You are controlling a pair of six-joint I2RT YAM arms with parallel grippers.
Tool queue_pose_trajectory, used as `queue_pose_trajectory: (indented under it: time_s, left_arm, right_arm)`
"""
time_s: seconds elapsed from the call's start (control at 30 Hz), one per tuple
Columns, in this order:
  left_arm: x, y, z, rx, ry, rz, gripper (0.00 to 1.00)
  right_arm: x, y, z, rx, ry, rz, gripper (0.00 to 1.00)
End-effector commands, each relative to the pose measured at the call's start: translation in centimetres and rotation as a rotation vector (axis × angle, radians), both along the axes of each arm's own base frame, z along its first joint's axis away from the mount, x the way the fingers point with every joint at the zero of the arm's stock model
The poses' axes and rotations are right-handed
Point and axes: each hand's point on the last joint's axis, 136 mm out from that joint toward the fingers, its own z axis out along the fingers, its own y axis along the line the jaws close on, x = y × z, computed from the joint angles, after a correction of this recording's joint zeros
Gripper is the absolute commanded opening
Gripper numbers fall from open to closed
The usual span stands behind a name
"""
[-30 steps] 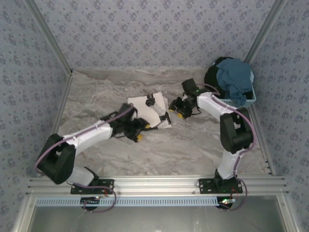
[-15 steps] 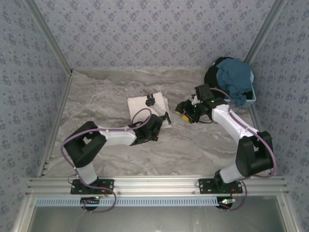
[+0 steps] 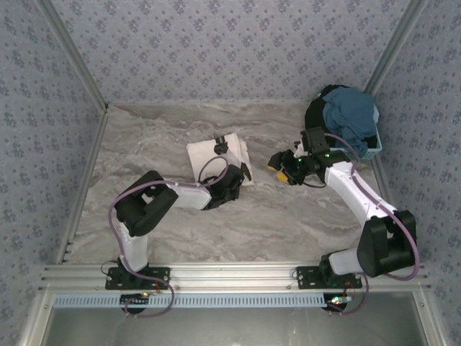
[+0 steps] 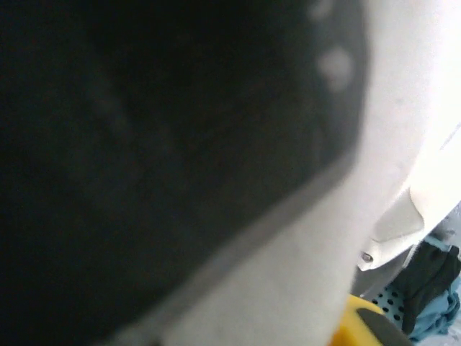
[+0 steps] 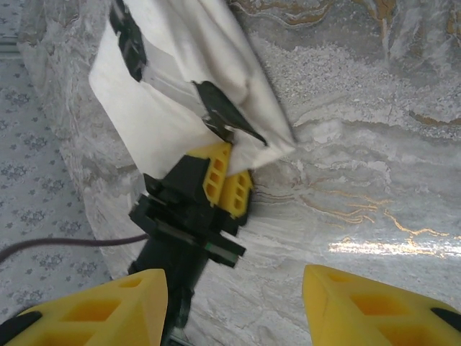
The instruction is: Fold and stack the t-shirts
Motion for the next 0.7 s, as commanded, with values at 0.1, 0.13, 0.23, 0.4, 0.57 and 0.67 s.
queue_pose_trajectory:
  time_s: [0.1, 0.13, 0.23, 0.4, 0.57, 0.67]
  left_arm:
    - [3.0, 8.3, -1.5, -0.064, 0.134, 0.226, 0.05]
    - [3.5, 9.7, -1.4, -0.038, 0.144, 0.198, 0.05]
    - [4.5, 14.4, -1.2, 0.036, 0.158, 0.107, 0.04]
    - [6.7, 22.6, -1.2, 0.132, 0.188, -0.052, 0.03]
    - [10.0, 28.8, -1.0, 0.176, 0.162, -0.186, 0.07]
    - [12.0, 31.1, -0.9, 0.203, 0.160, -0.305, 0.16]
  right_arm:
    - [-0.2, 0.0, 0.7, 0.020, -0.005, -0.011, 0.54]
    - [-0.2, 0.0, 0.7, 0.018, -0.008, -0.012, 0.54]
    - [-0.2, 0.1, 0.8, 0.020, -0.011, -0.012, 0.53]
    - [0.0, 0.3, 0.9, 0.028, -0.012, -0.019, 0.54]
    - [0.6, 0.6, 0.8, 0.031, -0.012, -0.025, 0.54]
    - [0.9, 0.9, 0.5, 0.034, -0.006, -0.027, 0.54]
